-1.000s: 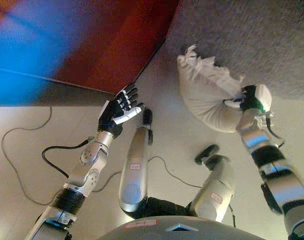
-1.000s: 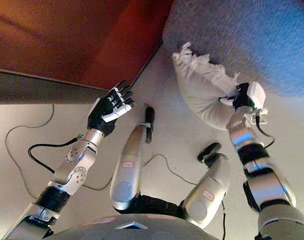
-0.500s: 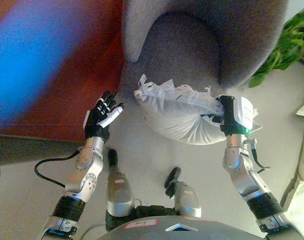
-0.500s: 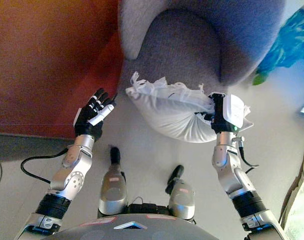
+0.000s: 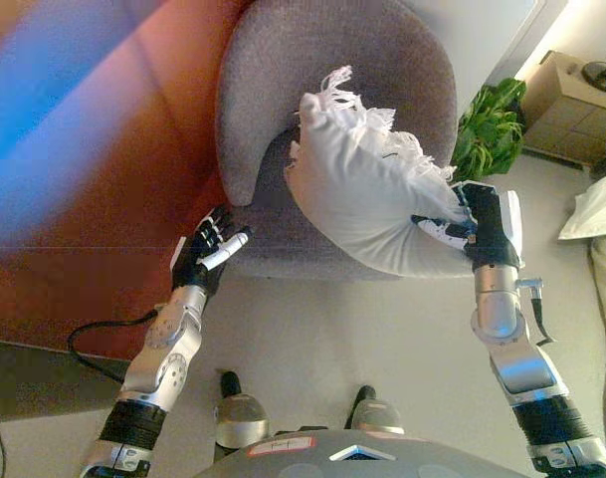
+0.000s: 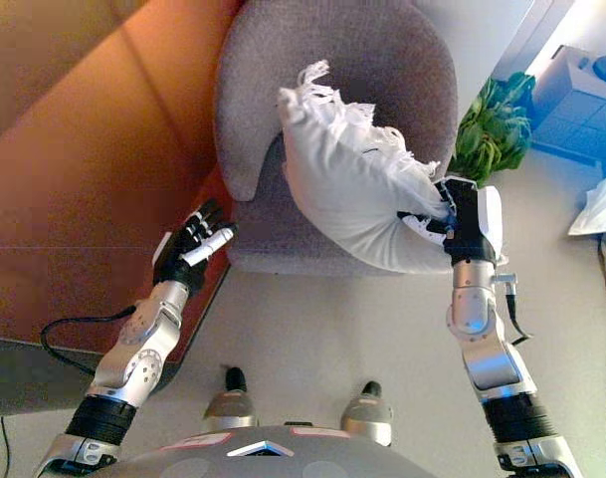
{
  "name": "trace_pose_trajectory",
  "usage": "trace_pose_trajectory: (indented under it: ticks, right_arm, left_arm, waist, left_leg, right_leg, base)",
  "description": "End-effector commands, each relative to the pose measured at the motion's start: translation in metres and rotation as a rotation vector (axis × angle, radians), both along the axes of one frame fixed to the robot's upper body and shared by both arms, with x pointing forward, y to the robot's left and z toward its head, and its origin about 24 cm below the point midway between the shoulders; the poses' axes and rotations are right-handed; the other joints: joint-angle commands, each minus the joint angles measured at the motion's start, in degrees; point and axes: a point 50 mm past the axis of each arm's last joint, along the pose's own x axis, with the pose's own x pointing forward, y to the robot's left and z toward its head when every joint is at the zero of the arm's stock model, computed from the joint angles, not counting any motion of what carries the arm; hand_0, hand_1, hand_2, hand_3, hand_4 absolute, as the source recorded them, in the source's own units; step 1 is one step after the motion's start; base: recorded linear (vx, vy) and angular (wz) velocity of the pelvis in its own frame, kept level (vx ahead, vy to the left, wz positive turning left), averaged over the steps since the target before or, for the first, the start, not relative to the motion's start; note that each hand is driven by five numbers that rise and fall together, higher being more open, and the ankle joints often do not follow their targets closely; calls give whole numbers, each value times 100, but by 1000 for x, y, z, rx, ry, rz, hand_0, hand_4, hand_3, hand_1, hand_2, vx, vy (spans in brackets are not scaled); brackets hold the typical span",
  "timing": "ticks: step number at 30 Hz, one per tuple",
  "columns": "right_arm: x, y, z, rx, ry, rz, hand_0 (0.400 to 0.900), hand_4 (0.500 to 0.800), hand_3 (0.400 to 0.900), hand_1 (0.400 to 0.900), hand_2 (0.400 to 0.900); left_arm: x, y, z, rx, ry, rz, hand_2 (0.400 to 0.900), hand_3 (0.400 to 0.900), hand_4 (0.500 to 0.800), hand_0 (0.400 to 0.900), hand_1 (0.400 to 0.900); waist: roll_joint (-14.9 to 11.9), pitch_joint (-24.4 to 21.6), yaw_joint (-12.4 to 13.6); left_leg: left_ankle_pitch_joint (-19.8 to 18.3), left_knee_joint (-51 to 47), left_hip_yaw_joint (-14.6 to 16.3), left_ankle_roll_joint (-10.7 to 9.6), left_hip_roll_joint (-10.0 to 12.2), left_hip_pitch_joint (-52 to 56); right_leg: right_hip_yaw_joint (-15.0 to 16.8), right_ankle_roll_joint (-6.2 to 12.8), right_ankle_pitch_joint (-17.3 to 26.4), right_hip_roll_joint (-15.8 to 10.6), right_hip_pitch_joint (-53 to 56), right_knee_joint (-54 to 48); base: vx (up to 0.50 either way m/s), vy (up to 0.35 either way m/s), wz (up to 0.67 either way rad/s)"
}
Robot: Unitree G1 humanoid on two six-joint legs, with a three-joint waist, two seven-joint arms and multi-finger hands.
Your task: Pick up the pillow and put it on the sofa.
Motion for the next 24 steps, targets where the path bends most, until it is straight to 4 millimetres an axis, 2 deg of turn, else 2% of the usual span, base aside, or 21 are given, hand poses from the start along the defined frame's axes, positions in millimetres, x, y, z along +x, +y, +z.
trace_pose_trajectory:
  ticks: [1, 6, 9, 12, 13, 14, 15, 20, 21, 22, 23, 24]
  right_arm:
    - [18, -4, 83, -40, -376, 49, 400, 500, 400, 400, 400]
    - [28, -18, 81, -84, -332, -6, 400, 500, 400, 400, 400]
    - [38, -32, 81, -142, -313, -81, 400, 500, 400, 400, 400]
    - [49, -43, 87, -185, -309, -157, 400, 500, 400, 400, 400]
    - [58, -50, 92, -200, -299, -210, 400, 500, 400, 400, 400]
    - [59, -49, 92, -200, -301, -208, 400, 500, 400, 400, 400]
    - [67, -57, 95, -210, -270, -256, 400, 500, 400, 400, 400]
    - [84, -78, 102, -276, -167, -353, 400, 500, 400, 400, 400]
    - [87, -94, 107, -315, -128, -415, 400, 500, 400, 400, 400]
    - [89, -99, 113, -329, -120, -437, 400, 500, 400, 400, 400]
    - [92, -107, 113, -341, -50, -466, 900, 800, 900, 900, 900]
    - [93, -106, 115, -342, -51, -465, 900, 800, 900, 900, 900]
  left_arm:
    - [14, -2, 22, 36, -134, -57, 900, 900, 800, 900, 900]
    - [7, 2, 18, 49, -111, -97, 900, 900, 800, 900, 900]
    - [1, 4, 17, 66, -91, -145, 900, 900, 800, 900, 900]
    - [-3, 7, 18, 83, -77, -185, 900, 900, 800, 900, 900]
    - [-5, 8, 19, 94, -72, -215, 900, 900, 800, 900, 900]
    - [-5, 8, 19, 94, -73, -213, 900, 900, 800, 900, 900]
    - [-7, 11, 21, 104, -68, -232, 900, 900, 800, 900, 900]
    - [-9, 19, 25, 115, -54, -247, 900, 900, 800, 900, 900]
    - [-9, 21, 28, 133, -52, -269, 900, 900, 800, 900, 900]
    - [-8, 22, 30, 139, -55, -276, 900, 900, 800, 900, 900]
    - [-7, 23, 32, 149, -57, -289, 900, 900, 800, 900, 900]
    - [-7, 23, 32, 148, -59, -288, 900, 900, 800, 900, 900]
  waist:
    - [-97, -516, 211]
    - [-158, -543, 450]
    - [-223, -520, 712]
    - [-284, -470, 933]
    - [-325, -436, 1097]
    - [-325, -426, 1078]
    - [-325, -413, 1233]
    - [-325, -358, 1506]
    - [-358, -338, 1650]
    - [-371, -323, 1689]
    - [-397, -303, 1756]
    - [-392, -298, 1745]
  left_leg:
    - [-726, 81, -196, 432, -248, 338]
    - [-770, 76, -337, 438, -293, 323]
    - [-786, 73, -480, 421, -311, 296]
    - [-787, 84, -617, 400, -314, 242]
    - [-787, 89, -702, 388, -319, 200]
    - [-788, 95, -710, 388, -320, 196]
    - [-847, 42, -837, 340, -258, 223]
    - [-813, -4, -1012, 284, -229, 154]
    - [-788, -19, -1097, 259, -221, 98]
    - [-780, -21, -1137, 253, -215, 70]
    - [-771, -25, -1187, 246, -208, 32]
    - [-770, -24, -1189, 245, -207, 26]
  right_leg:
    - [-345, 363, 1454, -554, -17, -293]
    - [-567, 363, 1522, -612, 65, -373]
    - [-782, 363, 1565, -655, 171, -419]
    - [-955, 363, 1559, -660, 244, -451]
    - [-1055, 363, 1548, -661, 264, -459]
    - [-1065, 363, 1548, -661, 272, -461]
    - [-1090, 363, 1490, -599, 321, -471]
    - [-1321, 363, 1493, -556, 419, -524]
    - [-1397, 363, 1483, -539, 419, -534]
    - [-1425, 363, 1474, -528, 414, -541]
    - [-1454, 363, 1466, -519, 392, -538]
    - [-1456, 363, 1465, -519, 388, -537]
  base:
    - [110, -25, 18]
    - [121, -30, 22]
    - [151, -64, 35]
    - [114, -69, 36]
    - [69, -44, 27]
    - [151, -84, 40]
    - [110, -58, 24]
    - [109, -56, 29]
    - [74, -90, 30]
    - [60, -117, 33]
    - [17, -68, 17]
    - [3, -110, 27]
